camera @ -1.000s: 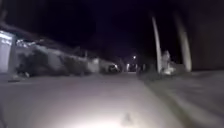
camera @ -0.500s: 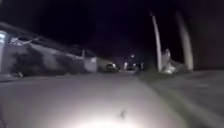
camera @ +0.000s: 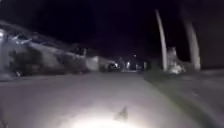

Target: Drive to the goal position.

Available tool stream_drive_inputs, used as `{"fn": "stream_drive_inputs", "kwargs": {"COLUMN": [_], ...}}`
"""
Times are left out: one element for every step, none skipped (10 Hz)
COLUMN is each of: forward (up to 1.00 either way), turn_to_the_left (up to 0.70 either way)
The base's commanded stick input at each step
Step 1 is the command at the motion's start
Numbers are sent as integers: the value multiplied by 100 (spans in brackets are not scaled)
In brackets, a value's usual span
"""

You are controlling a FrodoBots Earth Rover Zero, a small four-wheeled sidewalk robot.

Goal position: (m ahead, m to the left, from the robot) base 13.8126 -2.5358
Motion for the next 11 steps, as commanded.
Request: {"fn": "stream_drive_inputs", "kwargs": {"forward": [70, 70, 70, 70, 70, 70, 70, 70, 70, 70, 70], "turn_to_the_left": [0, 0, 0, -7, -35, -35, -35, -35, -35, -35, -35]}}
